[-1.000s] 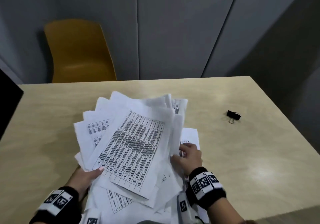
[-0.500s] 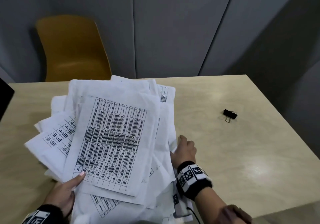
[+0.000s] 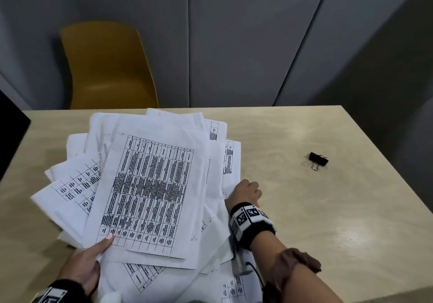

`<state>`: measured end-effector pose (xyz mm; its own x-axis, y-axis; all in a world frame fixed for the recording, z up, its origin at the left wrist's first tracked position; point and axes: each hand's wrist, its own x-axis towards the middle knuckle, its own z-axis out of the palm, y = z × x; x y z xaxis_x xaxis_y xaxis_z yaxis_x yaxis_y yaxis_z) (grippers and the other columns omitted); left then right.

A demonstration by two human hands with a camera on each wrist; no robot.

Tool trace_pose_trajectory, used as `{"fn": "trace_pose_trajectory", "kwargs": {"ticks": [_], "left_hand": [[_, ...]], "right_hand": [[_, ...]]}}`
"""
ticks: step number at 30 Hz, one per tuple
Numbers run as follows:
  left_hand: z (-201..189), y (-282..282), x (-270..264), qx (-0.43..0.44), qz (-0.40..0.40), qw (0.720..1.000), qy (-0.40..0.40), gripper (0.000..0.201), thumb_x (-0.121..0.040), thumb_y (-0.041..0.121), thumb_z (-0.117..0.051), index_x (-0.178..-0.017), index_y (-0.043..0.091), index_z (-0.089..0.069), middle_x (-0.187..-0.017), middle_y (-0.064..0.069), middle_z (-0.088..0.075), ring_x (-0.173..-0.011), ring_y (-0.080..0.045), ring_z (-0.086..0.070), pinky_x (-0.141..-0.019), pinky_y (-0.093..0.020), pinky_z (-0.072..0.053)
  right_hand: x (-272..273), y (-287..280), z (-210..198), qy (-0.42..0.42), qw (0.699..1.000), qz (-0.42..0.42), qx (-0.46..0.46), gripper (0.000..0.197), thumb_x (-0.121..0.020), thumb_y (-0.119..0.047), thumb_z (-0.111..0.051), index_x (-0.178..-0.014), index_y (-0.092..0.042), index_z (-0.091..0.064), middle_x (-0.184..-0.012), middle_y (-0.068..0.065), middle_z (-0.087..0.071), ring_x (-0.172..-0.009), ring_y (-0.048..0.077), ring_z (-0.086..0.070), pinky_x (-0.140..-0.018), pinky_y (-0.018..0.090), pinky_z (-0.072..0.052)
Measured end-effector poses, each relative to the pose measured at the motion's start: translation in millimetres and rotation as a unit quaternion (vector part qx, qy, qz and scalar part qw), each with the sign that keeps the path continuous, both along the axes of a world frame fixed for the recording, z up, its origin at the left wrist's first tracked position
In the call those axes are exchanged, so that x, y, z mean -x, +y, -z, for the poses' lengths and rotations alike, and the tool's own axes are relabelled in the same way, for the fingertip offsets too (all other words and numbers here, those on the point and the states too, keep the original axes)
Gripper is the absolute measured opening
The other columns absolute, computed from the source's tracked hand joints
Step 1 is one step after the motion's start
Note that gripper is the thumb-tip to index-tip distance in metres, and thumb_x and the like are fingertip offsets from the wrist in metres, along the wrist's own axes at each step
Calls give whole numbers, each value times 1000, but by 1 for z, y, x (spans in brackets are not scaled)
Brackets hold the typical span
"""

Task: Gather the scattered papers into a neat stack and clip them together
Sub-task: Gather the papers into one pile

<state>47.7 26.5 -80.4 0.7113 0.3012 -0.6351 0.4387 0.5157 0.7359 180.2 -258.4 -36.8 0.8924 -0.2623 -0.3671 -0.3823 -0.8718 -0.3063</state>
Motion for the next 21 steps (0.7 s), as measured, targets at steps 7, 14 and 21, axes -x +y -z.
{"fn": "trace_pose_trajectory", "kwargs": {"ticks": [7,14,21], "left_hand": [[-15,-6,10,-40,-11,999,-3,31,-91,0,-47,-66,-5,-67,-58,-5,-70,-42,-12,-64,-38,-20,-50],[-15,-2,10,-14,-32,999,9,25,-90,4,-51,-74,-5,-68,-58,-9,-71,-49,-19,-68,-43,-31,-55],[-16,-3,11,-17,-11,1000,21,25,-90,7,-53,-73,-6,-67,-64,-12,-72,-46,-21,-67,-44,-30,-55]], "right_hand": [[-5,12,-2,-14,999,-20,-44,52,-80,-9,-53,-126,-2,-29,-126,18,-37,-111,37,-50,-81,37,-43],[-10,5,6,37,997,30,-62,47,-75,-35,-62,-112,-14,-43,-116,9,-57,-112,32,-53,-95,41,-36],[3,-20,4,-42,962,60,-263,17,-79,-26,-61,-86,-10,-60,-86,12,-68,-80,29,-63,-69,30,-47]]}}
